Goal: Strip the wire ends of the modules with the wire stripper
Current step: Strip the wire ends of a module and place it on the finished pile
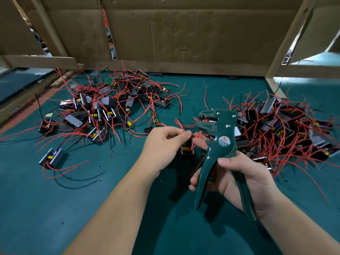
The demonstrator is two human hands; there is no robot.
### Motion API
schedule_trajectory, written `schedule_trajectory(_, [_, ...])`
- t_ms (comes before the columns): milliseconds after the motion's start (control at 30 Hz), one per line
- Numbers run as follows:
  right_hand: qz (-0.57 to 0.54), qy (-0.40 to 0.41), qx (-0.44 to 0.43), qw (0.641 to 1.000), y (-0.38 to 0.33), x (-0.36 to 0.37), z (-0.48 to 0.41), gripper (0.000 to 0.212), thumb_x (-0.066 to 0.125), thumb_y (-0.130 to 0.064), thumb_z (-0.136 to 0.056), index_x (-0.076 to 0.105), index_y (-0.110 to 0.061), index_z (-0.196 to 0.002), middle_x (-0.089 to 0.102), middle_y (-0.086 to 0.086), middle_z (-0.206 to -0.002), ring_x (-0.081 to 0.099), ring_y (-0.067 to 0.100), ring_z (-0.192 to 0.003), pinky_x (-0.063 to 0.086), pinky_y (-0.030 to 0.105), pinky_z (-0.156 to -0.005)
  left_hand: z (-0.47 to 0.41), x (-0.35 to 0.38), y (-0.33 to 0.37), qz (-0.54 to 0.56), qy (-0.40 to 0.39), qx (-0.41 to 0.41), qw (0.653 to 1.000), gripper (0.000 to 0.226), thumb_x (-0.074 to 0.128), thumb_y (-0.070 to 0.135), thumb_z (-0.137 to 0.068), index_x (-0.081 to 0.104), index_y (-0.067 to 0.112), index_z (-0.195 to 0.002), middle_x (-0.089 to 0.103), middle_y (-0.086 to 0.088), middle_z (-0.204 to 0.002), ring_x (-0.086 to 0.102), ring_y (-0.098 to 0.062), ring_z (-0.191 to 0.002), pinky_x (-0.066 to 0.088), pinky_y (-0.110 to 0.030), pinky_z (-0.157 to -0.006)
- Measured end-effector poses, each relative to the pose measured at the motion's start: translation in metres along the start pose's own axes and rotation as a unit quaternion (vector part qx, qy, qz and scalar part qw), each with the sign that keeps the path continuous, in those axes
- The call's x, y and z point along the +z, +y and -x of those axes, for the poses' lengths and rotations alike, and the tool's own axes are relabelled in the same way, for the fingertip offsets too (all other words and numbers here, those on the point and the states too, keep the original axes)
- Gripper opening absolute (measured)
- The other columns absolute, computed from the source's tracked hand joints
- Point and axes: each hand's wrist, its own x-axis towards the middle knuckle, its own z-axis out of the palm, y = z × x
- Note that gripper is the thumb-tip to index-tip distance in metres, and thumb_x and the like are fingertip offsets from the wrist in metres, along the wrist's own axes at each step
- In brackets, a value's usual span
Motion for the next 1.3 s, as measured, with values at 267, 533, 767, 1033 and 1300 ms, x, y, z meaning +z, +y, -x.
schedule_trajectory(267, [0.049, -0.129, 0.040, 0.990, -0.007, -0.006, 0.003, 0.064, 0.072, -0.022, -0.074, 0.051, 0.002, -0.129, 0.045, 0.045, -0.105, 0.060, 0.043, -0.075, 0.046, 0.054, -0.075, 0.001, 0.005, 0.001, 0.142, -0.052, -0.038, 0.988, 0.021, 0.051, 0.007, -0.096, 0.065, -0.008, -0.093, 0.054, 0.001, -0.049, 0.046, -0.010, -0.041, 0.050, -0.027, -0.061])
schedule_trajectory(533, [0.104, -0.189, 0.104, 0.971, -0.014, -0.005, 0.014, 0.048, 0.064, -0.016, -0.074, 0.055, -0.005, -0.120, 0.043, 0.051, -0.119, 0.062, 0.036, -0.075, 0.047, 0.042, -0.072, 0.006, -0.001, 0.020, 0.333, -0.003, -0.077, 0.940, 0.019, 0.058, 0.019, -0.089, 0.076, 0.015, -0.087, 0.063, -0.006, -0.088, 0.064, -0.015, -0.055, 0.052, -0.026, -0.046])
schedule_trajectory(767, [0.124, -0.185, 0.148, 0.964, -0.013, -0.010, 0.016, 0.049, 0.058, -0.013, -0.076, 0.054, -0.005, -0.124, 0.065, 0.028, -0.101, 0.062, 0.034, -0.077, 0.045, 0.046, -0.074, 0.009, -0.012, 0.023, 0.216, -0.012, 0.033, 0.976, 0.021, 0.057, 0.043, -0.079, 0.074, 0.033, -0.086, 0.060, 0.017, -0.072, 0.055, -0.003, -0.058, 0.038, -0.025, -0.058])
schedule_trajectory(1033, [-0.080, -0.085, 0.018, 0.993, -0.018, -0.012, 0.005, 0.062, 0.075, -0.023, -0.064, 0.061, 0.003, -0.118, 0.067, 0.024, -0.106, 0.064, 0.035, -0.073, 0.053, 0.049, -0.071, 0.011, -0.012, 0.026, 0.197, -0.057, 0.075, 0.976, 0.013, 0.063, 0.032, -0.074, 0.075, 0.026, -0.075, 0.059, 0.010, -0.062, 0.056, -0.005, -0.056, 0.045, -0.019, -0.038])
schedule_trajectory(1300, [-0.097, -0.083, 0.020, 0.992, -0.025, -0.009, 0.008, 0.059, 0.072, -0.024, -0.067, 0.061, 0.003, -0.119, 0.065, 0.024, -0.098, 0.064, 0.036, -0.073, 0.055, 0.046, -0.070, 0.015, -0.006, 0.024, 0.137, -0.082, 0.082, 0.984, 0.007, 0.076, 0.028, -0.074, 0.072, 0.026, -0.068, 0.059, 0.011, -0.060, 0.055, -0.004, -0.056, 0.050, -0.022, -0.044])
